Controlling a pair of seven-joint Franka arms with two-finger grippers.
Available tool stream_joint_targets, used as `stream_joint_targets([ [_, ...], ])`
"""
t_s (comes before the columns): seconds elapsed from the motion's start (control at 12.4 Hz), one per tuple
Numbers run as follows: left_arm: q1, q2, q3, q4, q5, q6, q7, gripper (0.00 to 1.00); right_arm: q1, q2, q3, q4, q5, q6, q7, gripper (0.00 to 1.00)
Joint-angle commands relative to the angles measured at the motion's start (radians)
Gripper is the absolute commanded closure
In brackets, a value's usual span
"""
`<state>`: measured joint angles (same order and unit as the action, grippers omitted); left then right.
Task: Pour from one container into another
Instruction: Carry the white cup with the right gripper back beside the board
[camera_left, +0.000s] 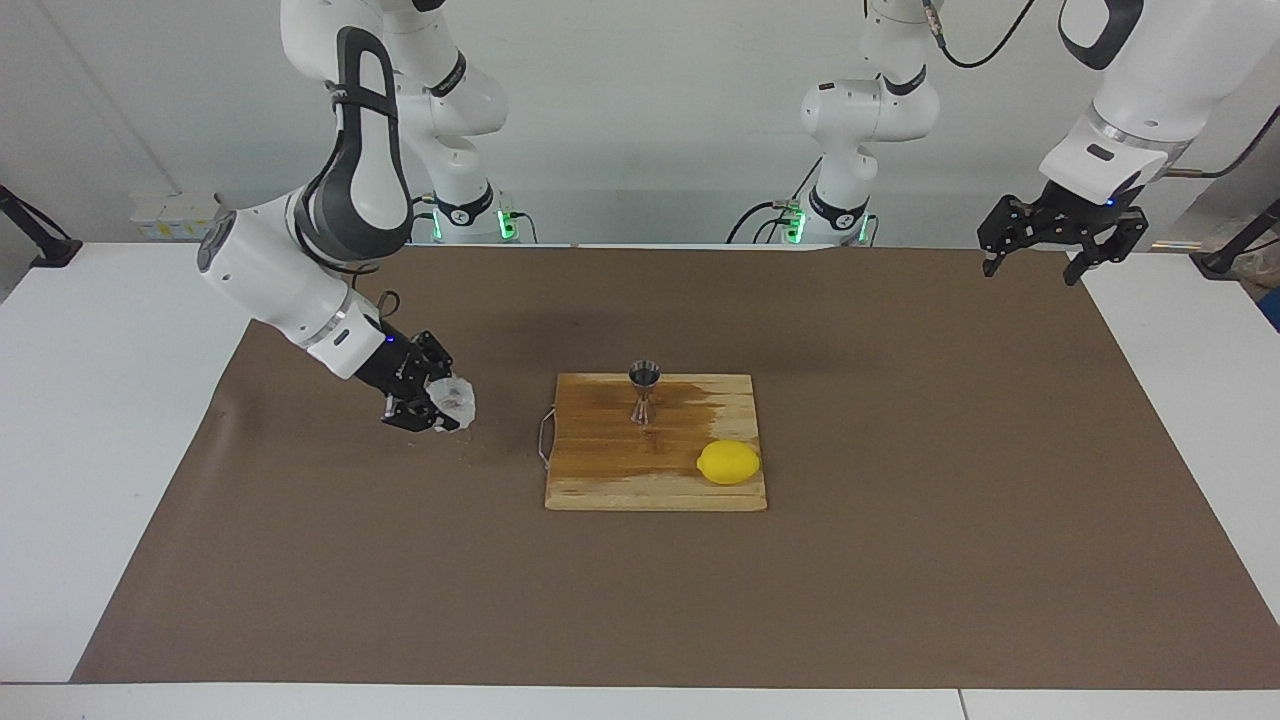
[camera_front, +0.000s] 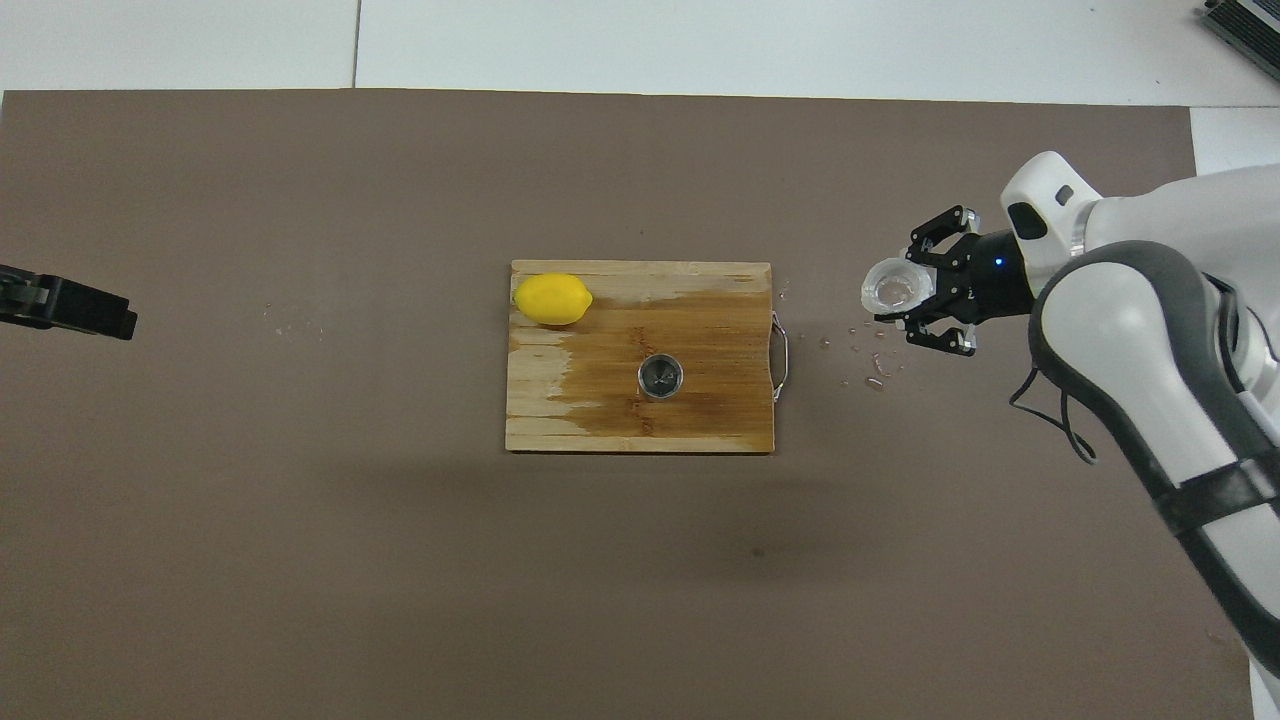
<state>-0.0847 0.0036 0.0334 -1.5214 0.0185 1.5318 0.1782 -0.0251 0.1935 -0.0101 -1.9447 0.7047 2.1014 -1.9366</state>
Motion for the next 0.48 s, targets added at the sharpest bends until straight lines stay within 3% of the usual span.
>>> stream_joint_targets([
  [0.0, 0.005, -0.011, 0.0, -0.011, -0.006, -0.01, 0.001, 0.0, -0.03, 0.013, 0.015, -0.037, 0.103, 0.017, -0.131, 0.87],
  [0.24, 0.005, -0.011, 0.0, -0.011, -0.006, -0.01, 0.001, 0.0, -0.065, 0.085, 0.015, -0.033, 0.185, 0.019, -0.215, 0.87],
  [0.4, 0.005, -0.011, 0.0, -0.011, -0.006, -0.01, 0.001, 0.0, -0.102, 0.167, 0.016, -0.037, 0.315, -0.001, -0.319, 0.87],
])
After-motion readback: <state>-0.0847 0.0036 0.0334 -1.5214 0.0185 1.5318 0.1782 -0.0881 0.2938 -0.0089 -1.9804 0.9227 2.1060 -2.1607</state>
